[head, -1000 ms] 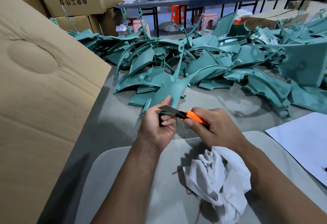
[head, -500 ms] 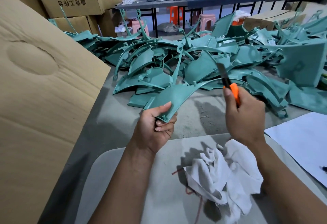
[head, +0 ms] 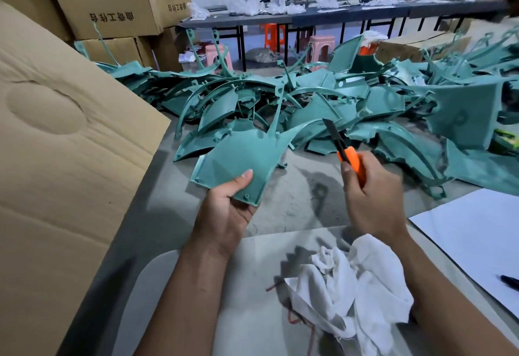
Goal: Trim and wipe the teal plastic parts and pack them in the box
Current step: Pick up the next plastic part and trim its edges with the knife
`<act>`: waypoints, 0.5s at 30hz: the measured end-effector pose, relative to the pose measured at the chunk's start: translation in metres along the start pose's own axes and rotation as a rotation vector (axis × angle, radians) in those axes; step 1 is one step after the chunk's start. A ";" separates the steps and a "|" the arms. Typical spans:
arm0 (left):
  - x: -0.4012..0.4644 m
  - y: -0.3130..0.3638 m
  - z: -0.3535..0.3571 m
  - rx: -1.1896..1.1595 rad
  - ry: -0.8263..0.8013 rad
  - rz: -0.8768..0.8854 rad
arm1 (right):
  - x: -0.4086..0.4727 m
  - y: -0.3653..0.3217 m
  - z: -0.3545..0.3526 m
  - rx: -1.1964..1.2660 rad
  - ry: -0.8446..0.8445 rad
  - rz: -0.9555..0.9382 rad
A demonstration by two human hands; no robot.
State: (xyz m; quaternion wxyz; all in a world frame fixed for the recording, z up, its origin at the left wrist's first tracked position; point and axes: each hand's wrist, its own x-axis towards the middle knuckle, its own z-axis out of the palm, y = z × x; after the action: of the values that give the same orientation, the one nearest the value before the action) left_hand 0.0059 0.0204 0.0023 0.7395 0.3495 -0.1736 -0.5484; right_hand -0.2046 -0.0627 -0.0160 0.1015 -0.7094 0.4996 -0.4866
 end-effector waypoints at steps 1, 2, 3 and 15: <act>0.001 -0.001 -0.001 -0.015 0.003 -0.012 | 0.000 0.000 0.000 -0.010 0.005 0.000; 0.002 -0.002 -0.001 -0.035 -0.008 -0.020 | 0.000 0.001 0.000 -0.005 0.010 0.019; 0.003 -0.002 0.000 -0.056 -0.031 -0.020 | 0.000 0.001 0.000 0.016 0.014 0.051; 0.001 0.004 -0.006 -0.111 -0.049 -0.117 | 0.003 0.000 -0.007 0.276 0.041 0.230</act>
State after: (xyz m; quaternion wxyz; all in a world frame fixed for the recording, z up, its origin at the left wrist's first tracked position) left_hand 0.0131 0.0223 0.0008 0.7199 0.3042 -0.1400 -0.6080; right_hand -0.2102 -0.0622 -0.0103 0.2427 -0.6168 0.5081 -0.5500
